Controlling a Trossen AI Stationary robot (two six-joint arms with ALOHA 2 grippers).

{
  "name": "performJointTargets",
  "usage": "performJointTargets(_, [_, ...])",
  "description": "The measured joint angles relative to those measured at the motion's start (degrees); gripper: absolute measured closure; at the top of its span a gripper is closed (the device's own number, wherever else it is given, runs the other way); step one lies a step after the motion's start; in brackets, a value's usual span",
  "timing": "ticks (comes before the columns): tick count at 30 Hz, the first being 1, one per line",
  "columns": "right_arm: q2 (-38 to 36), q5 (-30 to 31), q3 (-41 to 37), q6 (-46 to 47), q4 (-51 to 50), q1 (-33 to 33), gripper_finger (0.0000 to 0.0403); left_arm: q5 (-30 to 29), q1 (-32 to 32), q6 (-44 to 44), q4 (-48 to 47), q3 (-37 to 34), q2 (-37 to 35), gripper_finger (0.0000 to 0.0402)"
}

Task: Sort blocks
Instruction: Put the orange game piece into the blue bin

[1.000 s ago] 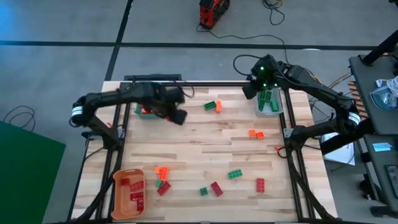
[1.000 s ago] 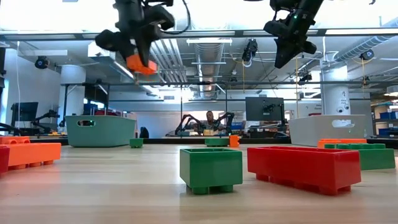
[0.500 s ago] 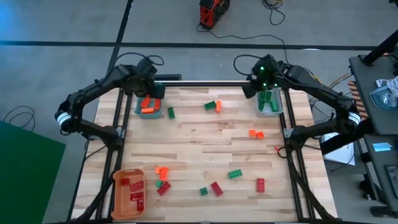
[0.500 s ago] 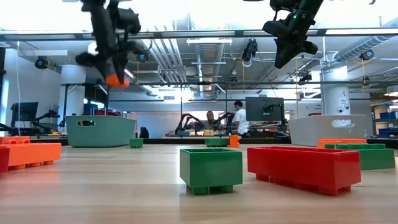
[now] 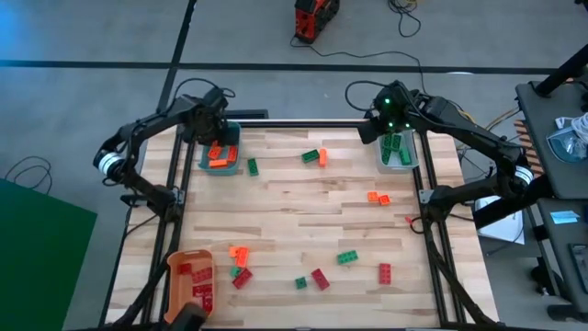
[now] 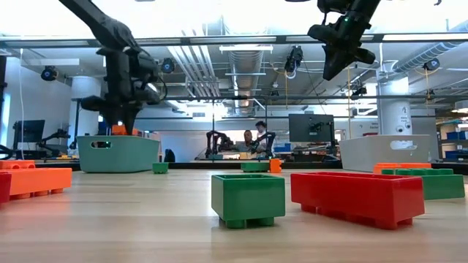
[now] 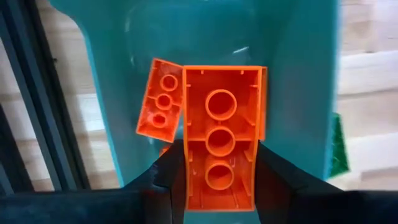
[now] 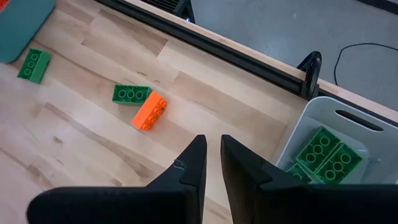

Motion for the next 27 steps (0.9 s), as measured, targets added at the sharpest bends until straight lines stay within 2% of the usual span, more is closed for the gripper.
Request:
performJointTargets(17, [0.0,0.0,0.0,0.6,-0.4,0.0,0.0364,-0.1,0.7,-0.5,4.7,-0.3,1.4,0.0286])
performJointTargets(27, [0.0,0.0,0.0,1.0,-0.4,0.0,0.0364,-2.0,0.7,-2.0,4.9,-0.9,1.4,0.0226])
